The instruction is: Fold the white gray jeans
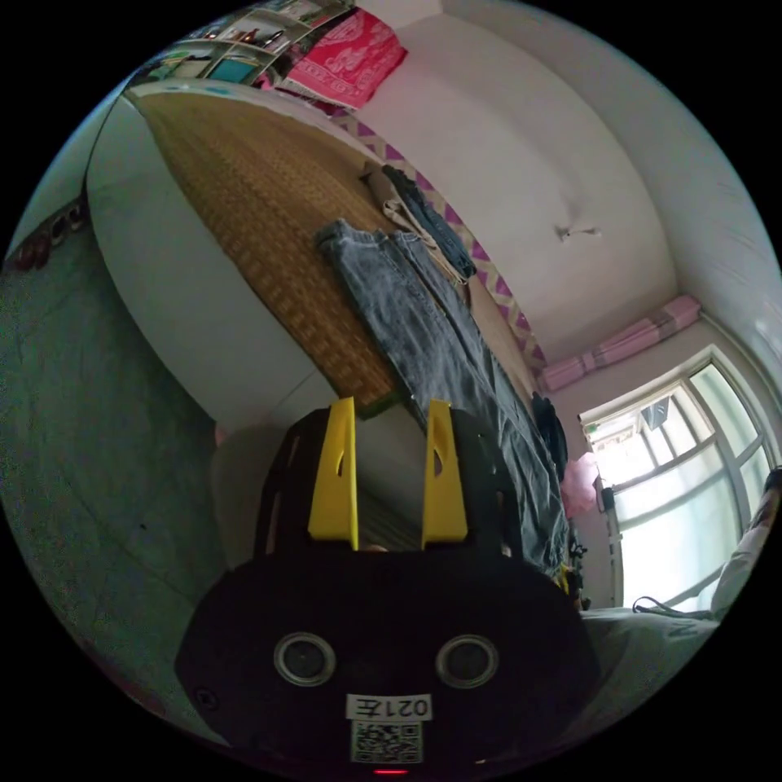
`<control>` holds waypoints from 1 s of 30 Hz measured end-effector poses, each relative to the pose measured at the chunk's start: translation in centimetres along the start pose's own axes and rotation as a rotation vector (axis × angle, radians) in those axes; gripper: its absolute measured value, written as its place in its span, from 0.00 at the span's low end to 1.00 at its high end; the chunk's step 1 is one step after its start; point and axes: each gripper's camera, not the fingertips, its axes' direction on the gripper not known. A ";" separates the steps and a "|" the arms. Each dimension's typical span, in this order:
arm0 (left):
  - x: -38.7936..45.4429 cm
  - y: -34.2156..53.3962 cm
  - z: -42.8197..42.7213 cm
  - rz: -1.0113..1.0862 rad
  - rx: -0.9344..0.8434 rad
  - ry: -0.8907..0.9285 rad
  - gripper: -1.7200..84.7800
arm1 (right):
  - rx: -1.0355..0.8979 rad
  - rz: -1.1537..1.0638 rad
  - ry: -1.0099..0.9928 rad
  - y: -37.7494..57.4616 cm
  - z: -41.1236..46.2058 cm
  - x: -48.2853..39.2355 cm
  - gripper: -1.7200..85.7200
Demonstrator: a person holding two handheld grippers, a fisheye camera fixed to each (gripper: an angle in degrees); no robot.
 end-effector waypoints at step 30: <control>-1.0 -5.8 0.6 -0.110 0.091 0.101 0.10 | -0.034 0.059 -0.088 -0.8 3.0 2.7 0.11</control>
